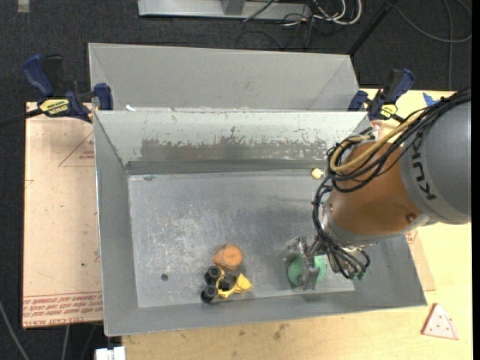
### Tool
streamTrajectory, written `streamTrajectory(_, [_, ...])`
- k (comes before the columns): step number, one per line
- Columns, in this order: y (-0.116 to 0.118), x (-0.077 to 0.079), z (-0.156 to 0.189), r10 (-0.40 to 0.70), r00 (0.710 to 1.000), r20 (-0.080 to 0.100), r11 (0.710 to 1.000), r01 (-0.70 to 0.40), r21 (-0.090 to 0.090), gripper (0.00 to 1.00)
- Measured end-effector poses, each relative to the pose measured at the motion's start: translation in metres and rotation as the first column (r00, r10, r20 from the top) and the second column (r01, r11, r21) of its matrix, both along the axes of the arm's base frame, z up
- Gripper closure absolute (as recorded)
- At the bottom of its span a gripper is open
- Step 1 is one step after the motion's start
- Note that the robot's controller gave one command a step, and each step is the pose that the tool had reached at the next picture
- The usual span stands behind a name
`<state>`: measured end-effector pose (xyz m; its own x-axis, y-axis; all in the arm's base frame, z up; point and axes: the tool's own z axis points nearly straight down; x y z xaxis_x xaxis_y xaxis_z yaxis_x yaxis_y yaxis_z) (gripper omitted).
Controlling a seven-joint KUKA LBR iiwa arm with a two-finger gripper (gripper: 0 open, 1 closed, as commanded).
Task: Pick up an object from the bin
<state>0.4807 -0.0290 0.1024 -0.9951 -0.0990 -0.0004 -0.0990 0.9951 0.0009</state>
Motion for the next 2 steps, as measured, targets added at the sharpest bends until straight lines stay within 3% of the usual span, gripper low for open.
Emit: streamTrajectory(2, [0.0, -0.002, 0.035, 0.001, 1.0, -0.008, 1.0, -0.001, 0.0, 1.0])
